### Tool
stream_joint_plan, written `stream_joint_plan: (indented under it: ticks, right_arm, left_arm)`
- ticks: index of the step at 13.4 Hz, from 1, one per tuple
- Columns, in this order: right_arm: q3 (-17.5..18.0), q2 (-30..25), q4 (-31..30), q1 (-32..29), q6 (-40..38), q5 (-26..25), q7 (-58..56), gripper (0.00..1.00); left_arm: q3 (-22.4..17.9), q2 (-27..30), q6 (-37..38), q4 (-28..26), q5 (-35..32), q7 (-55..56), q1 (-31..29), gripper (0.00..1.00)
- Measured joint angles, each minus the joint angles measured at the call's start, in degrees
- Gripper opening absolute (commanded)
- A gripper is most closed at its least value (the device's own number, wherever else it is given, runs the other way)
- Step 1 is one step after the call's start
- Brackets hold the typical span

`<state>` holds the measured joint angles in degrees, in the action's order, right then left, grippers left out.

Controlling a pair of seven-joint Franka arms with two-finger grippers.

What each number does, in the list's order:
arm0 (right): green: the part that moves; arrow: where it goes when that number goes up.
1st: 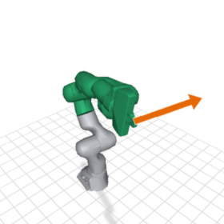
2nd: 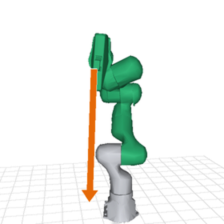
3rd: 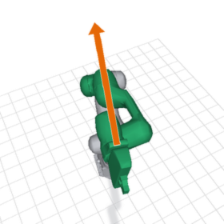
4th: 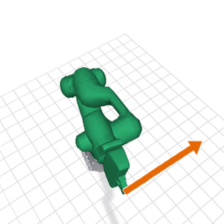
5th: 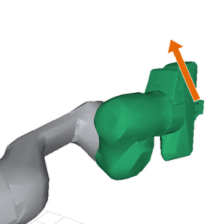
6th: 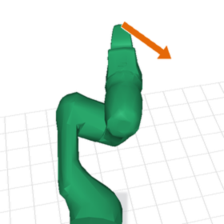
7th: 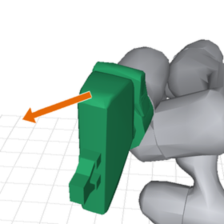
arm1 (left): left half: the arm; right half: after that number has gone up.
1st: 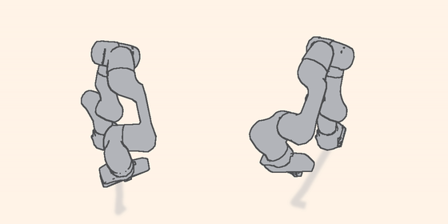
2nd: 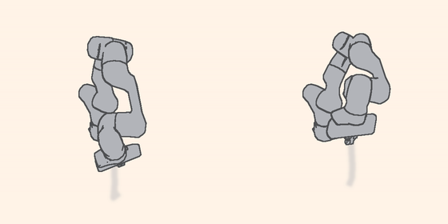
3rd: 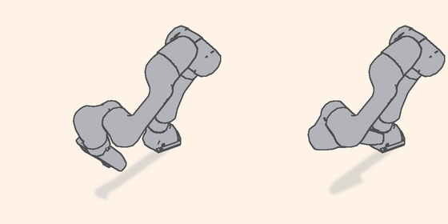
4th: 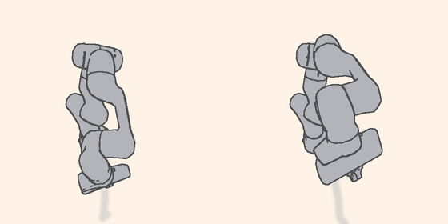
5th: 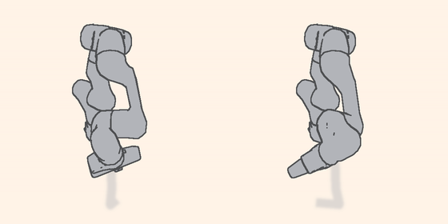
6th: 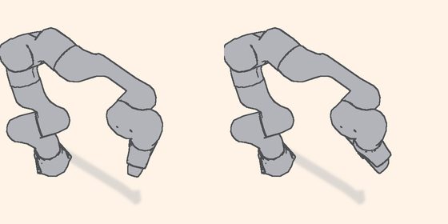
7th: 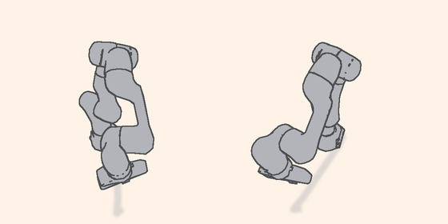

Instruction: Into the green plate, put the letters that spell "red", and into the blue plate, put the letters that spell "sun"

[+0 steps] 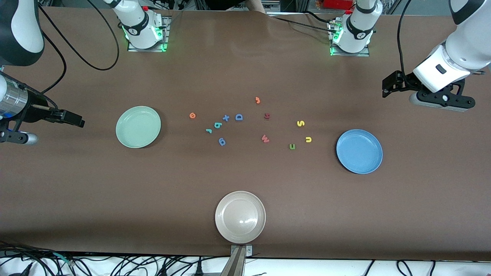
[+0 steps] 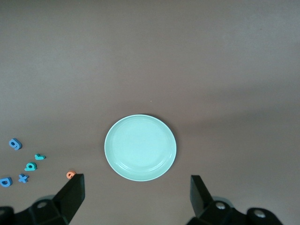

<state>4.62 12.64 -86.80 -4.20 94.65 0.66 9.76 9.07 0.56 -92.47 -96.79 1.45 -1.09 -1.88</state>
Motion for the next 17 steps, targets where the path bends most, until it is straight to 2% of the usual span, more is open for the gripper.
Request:
stream_joint_plan:
  ticks: [17]
  right_arm:
    - [-0.21, -0.02, 0.00, -0.05, -1.79, 0.00, 0.00, 1.00]
  left_arm:
    - [0.03, -0.04, 0.00, 0.00, 0.00, 0.00, -0.55, 1.00]
